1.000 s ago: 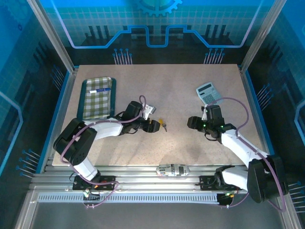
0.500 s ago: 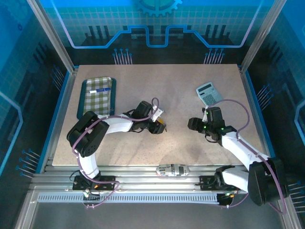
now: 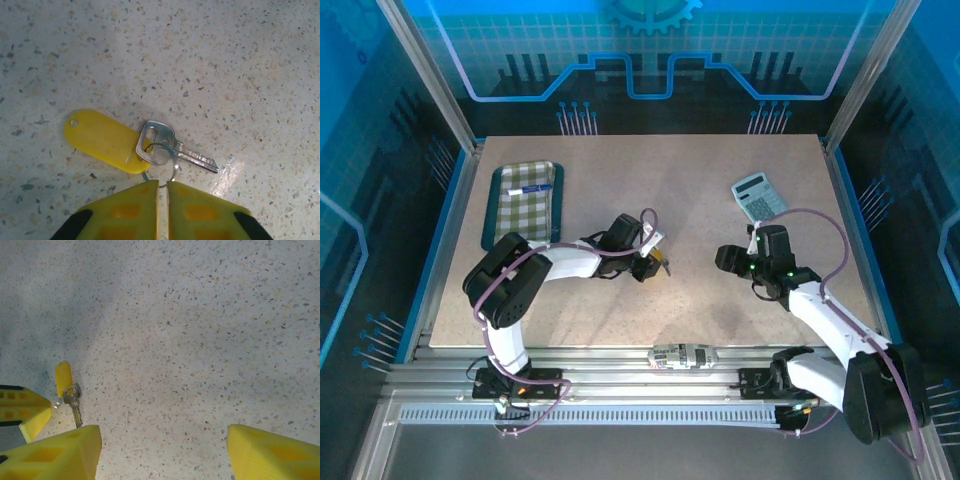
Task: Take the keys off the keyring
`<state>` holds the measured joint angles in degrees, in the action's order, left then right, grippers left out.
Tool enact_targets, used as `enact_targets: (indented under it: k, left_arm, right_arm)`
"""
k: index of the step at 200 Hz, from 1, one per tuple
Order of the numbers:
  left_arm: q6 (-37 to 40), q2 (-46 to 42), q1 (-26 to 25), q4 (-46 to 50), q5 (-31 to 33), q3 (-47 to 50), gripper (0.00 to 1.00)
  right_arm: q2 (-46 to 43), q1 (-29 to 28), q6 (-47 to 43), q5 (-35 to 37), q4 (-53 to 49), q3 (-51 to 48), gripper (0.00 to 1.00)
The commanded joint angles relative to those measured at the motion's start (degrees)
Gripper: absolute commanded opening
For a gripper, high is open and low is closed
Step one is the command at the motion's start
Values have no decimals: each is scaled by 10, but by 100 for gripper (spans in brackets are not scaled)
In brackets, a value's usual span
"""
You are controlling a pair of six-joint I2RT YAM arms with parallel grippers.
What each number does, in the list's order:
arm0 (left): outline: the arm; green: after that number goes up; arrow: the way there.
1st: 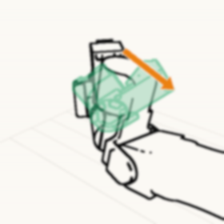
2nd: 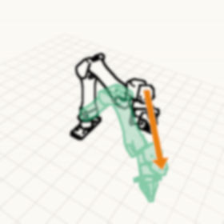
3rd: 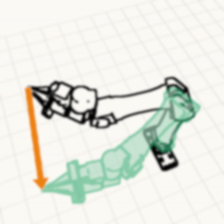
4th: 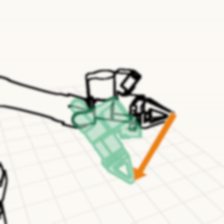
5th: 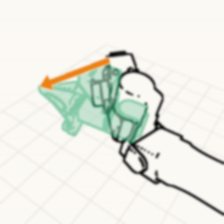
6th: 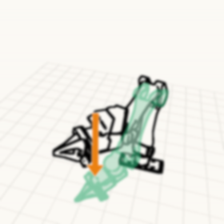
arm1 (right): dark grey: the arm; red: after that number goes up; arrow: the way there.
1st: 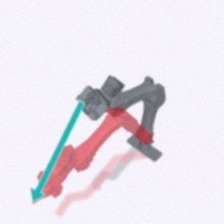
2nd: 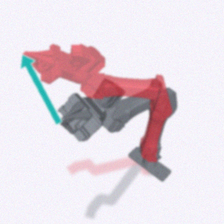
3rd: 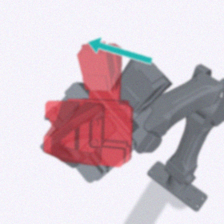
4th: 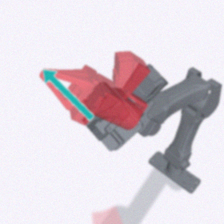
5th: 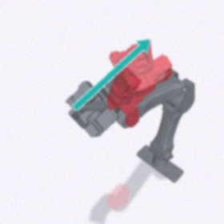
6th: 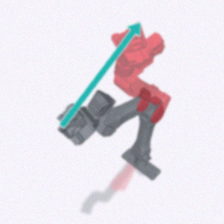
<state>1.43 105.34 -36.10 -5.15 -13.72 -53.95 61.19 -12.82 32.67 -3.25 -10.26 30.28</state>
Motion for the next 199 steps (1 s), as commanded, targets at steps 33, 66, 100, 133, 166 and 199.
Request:
enact_targets:
  k: [33, 66, 100, 133, 166, 199]
  left_arm:
    - [16, -68, -5, 27, -7, -9, 5]
    - [24, -97, -6, 38, -15, -6, 34]
    - [40, -79, -20, 28, 11, 2, 44]
    - [42, -48, -31, 33, 23, -11, 51]
    - [63, -18, -48, 40, 69, -22, 52]
    - [73, -3, -55, 23, 113, -21, 52]
  right_arm:
    - [-4, -6, 12, -5, -2, -1, 68]
    - [9, -12, 6, -10, 1, 12, 71]
    - [6, -18, 13, -9, 10, 2, 73]
    - [-6, -18, 9, 0, 2, -5, 73]
    - [-16, -18, 9, 7, 1, -10, 74]
    - [-14, -18, 9, 5, 3, -8, 74]
